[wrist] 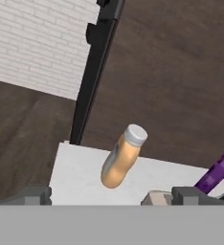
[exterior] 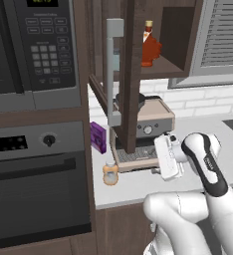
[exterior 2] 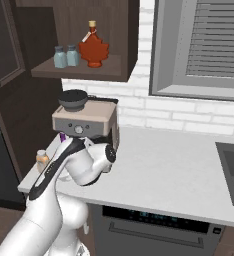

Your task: Put the shaker and condiment bottle from the counter next to their counterparts in the cabinet.

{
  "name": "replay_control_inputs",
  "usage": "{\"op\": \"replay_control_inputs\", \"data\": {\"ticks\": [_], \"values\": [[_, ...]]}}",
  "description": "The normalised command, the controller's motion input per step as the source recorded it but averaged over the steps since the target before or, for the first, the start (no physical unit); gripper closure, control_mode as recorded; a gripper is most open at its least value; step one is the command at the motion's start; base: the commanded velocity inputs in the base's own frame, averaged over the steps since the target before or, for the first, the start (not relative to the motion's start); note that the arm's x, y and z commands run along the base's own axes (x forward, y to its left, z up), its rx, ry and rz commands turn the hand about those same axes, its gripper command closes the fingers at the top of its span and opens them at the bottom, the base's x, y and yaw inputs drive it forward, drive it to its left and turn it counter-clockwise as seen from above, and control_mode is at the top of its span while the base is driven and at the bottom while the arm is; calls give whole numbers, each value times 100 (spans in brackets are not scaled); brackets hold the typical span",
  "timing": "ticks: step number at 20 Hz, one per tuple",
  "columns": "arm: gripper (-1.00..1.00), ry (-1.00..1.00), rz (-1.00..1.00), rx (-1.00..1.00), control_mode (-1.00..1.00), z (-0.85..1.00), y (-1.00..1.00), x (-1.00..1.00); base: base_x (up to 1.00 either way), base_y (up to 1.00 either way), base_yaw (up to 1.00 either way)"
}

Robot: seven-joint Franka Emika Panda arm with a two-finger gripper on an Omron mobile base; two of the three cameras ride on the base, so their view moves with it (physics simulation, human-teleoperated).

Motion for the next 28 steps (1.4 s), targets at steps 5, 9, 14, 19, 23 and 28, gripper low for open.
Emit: {"op": "replay_control_inputs", "data": {"ticks": [5,9,14,19,23,28], "values": [[-100,-14,0,0,-100,-82,34,20,0,0,0],[-100,-15,0,0,-100,-84,38,9,0,0,0],[-100,-13,0,0,-100,-74,49,0,0,0,0],[-100,-7,-4,0,-100,-41,56,-8,0,0,0],[-100,-3,-7,0,-100,-29,59,-14,0,0,0],[-100,0,-8,1,-100,-26,52,-22,0,0,0]]}}
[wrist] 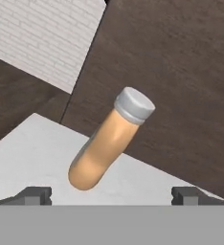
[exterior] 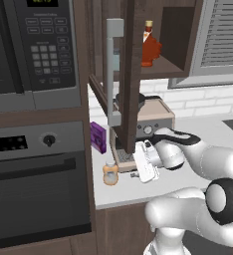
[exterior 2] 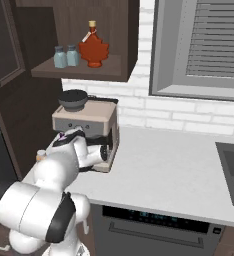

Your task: Put the shaker and condiment bottle from the counter next to their counterparts in the cabinet.

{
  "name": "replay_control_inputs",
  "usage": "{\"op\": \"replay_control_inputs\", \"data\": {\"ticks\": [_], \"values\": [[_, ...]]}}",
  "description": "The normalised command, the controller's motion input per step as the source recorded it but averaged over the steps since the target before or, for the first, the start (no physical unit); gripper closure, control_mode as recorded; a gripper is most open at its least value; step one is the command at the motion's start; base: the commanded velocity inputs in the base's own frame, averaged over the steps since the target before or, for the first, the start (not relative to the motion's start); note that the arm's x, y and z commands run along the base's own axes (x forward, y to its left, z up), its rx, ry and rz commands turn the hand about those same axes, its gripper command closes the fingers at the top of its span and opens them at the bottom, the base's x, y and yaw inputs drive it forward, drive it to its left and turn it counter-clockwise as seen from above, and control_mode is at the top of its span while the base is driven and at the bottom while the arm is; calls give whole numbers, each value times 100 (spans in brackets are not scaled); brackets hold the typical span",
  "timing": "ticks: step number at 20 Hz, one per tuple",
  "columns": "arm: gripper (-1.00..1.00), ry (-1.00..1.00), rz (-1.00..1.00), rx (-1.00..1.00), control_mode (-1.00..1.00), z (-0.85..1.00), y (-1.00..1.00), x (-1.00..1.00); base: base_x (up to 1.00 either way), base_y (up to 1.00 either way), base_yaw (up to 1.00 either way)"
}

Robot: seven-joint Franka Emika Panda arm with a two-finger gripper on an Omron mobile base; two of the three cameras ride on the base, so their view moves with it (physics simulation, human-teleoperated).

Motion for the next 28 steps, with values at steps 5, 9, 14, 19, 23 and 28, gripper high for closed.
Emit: {"op": "replay_control_inputs", "data": {"ticks": [5,9,14,19,23,28], "values": [[-100,0,-8,6,-100,-6,18,-49,0,0,0],[-100,0,-9,10,-100,0,0,-65,0,0,0],[-100,0,-8,8,-100,-14,25,-60,0,0,0],[-100,0,-8,6,-100,-36,53,-49,0,0,0],[-100,0,-11,5,-100,-40,48,-28,0,0,0],[-100,2,-13,5,-100,-44,30,-26,0,0,0]]}}
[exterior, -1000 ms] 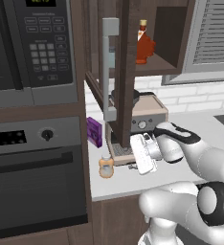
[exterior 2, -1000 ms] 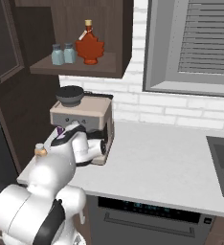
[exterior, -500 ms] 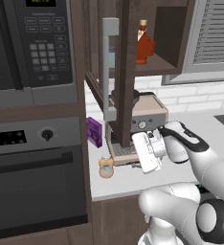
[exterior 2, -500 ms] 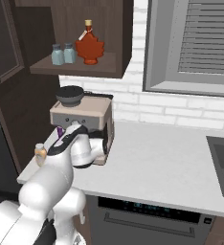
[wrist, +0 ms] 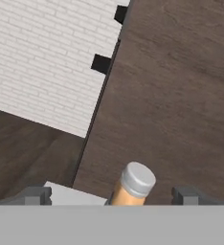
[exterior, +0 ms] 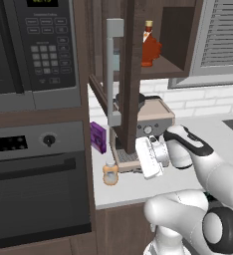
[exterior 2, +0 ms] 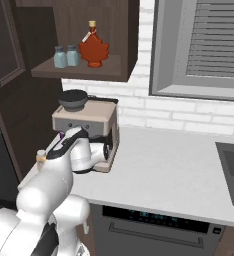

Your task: Put the shaker and condiment bottle from the counter next to their counterparts in the cabinet.

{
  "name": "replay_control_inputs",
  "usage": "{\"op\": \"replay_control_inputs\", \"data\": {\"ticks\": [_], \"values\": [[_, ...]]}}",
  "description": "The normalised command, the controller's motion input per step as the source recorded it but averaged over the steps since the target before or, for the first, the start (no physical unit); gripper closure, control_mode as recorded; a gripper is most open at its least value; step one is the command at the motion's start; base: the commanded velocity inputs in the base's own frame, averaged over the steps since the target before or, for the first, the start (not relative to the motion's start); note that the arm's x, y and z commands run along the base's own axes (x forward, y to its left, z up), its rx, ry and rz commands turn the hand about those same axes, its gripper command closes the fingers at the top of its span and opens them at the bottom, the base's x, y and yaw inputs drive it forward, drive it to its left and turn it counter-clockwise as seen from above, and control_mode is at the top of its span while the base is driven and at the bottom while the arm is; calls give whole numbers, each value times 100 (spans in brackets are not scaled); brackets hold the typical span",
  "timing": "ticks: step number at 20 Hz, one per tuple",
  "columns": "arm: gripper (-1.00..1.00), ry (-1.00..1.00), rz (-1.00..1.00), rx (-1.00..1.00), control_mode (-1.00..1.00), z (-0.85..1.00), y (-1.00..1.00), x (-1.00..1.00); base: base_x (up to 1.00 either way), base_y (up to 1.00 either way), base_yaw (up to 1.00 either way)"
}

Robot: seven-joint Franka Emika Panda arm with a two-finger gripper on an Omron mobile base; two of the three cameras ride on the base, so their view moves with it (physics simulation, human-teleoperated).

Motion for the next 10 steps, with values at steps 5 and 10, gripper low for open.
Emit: {"op": "replay_control_inputs", "data": {"ticks": [5,10], "values": [[-100,2,-12,4,-100,-44,30,-37,0,0,0],[-100,0,-6,1,-100,-52,39,-46,0,0,0]]}}
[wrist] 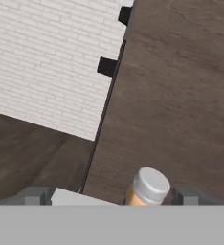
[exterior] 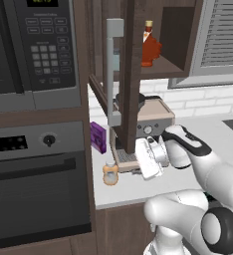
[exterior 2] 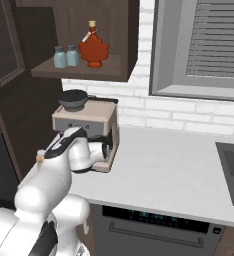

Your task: Put the shaker and condiment bottle from the counter next to their counterparts in the cabinet.

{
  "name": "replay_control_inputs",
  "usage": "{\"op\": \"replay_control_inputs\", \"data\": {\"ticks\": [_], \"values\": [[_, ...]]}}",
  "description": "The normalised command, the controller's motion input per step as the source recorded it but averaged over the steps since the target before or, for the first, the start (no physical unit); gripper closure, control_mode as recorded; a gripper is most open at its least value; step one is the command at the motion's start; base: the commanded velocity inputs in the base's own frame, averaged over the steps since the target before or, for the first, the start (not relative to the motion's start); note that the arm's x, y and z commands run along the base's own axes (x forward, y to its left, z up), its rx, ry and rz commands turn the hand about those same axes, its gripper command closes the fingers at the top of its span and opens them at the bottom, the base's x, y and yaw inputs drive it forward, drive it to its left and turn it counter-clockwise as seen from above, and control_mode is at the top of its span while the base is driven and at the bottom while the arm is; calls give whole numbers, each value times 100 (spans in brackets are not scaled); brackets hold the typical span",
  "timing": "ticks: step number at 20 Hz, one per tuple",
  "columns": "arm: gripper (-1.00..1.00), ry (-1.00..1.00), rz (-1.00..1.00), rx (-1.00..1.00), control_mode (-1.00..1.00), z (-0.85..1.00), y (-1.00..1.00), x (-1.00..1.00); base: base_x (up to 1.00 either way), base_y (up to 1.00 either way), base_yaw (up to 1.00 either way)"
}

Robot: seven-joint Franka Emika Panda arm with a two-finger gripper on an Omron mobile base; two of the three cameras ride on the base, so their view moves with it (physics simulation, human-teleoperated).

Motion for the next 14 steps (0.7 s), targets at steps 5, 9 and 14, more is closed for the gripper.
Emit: {"op": "replay_control_inputs", "data": {"ticks": [5,9,14], "values": [[-100,0,-3,0,-100,-59,33,-36,0,0,0],[-100,0,-6,0,-100,-43,13,-20,0,0,0],[-100,0,-9,0,-100,-35,0,-6,0,0,0]]}}
